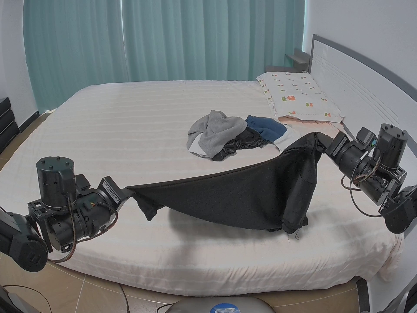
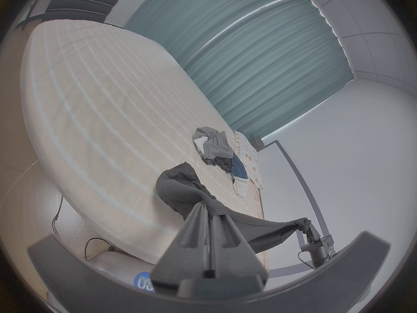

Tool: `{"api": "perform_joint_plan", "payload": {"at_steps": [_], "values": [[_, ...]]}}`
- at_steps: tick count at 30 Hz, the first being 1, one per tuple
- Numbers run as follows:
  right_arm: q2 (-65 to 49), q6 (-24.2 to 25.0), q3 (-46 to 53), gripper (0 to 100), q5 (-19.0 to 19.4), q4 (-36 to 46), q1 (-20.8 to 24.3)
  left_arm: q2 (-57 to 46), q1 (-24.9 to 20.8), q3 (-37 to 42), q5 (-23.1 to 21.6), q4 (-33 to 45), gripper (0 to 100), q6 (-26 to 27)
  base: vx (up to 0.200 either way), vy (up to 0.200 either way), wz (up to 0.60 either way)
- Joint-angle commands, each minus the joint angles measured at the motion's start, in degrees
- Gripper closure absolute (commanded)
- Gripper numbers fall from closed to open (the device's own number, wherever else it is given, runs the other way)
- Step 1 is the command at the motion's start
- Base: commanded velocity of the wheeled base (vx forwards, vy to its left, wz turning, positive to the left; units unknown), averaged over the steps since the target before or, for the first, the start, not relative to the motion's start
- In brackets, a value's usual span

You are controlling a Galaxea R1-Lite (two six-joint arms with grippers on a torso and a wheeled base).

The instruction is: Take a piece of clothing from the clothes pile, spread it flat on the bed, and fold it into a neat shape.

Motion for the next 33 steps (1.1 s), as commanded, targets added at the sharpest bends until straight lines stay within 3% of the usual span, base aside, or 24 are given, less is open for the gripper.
{"api": "perform_joint_plan", "payload": {"at_steps": [1, 13, 19, 33], "values": [[0.0, 0.2, -0.4, 100, 0.3, -0.4, 0.3, -1.1, 0.0, 0.0, 0.0, 0.0, 100, 0.0, 0.0, 0.2, 0.0], [0.9, 0.8, 0.2, 100, 0.6, -6.8, 2.6, -2.5, 0.0, 0.1, 0.2, -1.4, 100, 0.1, 0.0, 0.2, 0.0], [1.7, 5.0, 0.0, 100, 0.8, -7.1, 4.4, -2.9, 0.0, 0.2, 0.2, -1.5, 100, 0.0, 0.0, 0.2, 0.0], [2.5, 5.3, -0.3, 100, 0.7, -7.2, 4.4, -3.9, 0.0, 0.3, 0.2, -1.5, 100, 0.1, 0.0, 0.2, 0.0]]}}
